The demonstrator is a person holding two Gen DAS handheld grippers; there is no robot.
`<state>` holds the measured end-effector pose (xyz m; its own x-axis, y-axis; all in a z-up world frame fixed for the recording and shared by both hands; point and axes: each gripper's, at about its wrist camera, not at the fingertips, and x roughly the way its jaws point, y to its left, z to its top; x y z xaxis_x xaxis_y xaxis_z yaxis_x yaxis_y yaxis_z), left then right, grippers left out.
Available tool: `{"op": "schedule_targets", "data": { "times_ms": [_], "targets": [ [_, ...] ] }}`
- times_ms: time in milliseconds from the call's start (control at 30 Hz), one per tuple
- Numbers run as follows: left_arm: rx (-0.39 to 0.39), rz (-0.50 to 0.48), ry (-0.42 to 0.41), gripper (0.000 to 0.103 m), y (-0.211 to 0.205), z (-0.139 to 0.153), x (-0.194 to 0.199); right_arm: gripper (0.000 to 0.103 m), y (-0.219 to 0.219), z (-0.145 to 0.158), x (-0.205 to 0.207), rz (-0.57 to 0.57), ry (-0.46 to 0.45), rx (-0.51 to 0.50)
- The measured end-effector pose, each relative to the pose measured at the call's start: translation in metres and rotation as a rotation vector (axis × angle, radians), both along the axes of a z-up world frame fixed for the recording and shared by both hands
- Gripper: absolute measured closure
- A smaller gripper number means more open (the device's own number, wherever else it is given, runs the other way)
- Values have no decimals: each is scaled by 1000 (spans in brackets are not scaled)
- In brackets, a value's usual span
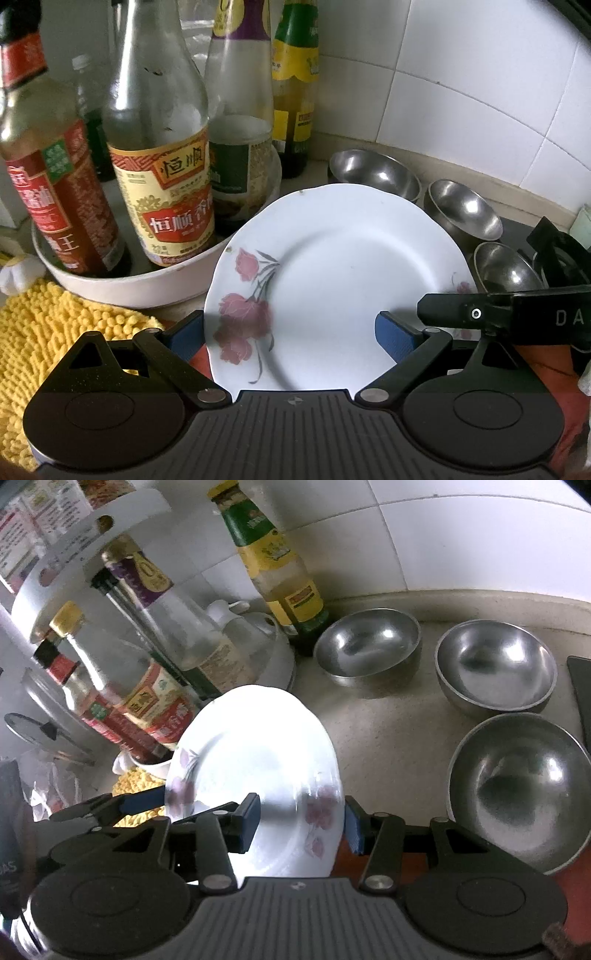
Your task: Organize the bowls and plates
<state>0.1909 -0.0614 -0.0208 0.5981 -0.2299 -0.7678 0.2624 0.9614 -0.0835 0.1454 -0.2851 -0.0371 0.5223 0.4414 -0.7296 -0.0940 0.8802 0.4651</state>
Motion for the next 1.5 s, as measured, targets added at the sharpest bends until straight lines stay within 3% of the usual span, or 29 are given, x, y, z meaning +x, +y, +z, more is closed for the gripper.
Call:
{"op": "schedule_targets", "data": {
  "times_ms": [433, 967, 1500],
  "targets": [
    [27, 16, -5, 5, 0, 5, -50, 59, 0, 7, -39, 40, 4, 13],
    [26, 61, 33, 5, -6, -10, -105, 59, -10, -1, -88, 100, 49, 8],
    [5, 9, 93, 6, 1, -30, -119, 59, 0, -10, -113, 82, 68, -62]
  ]
}}
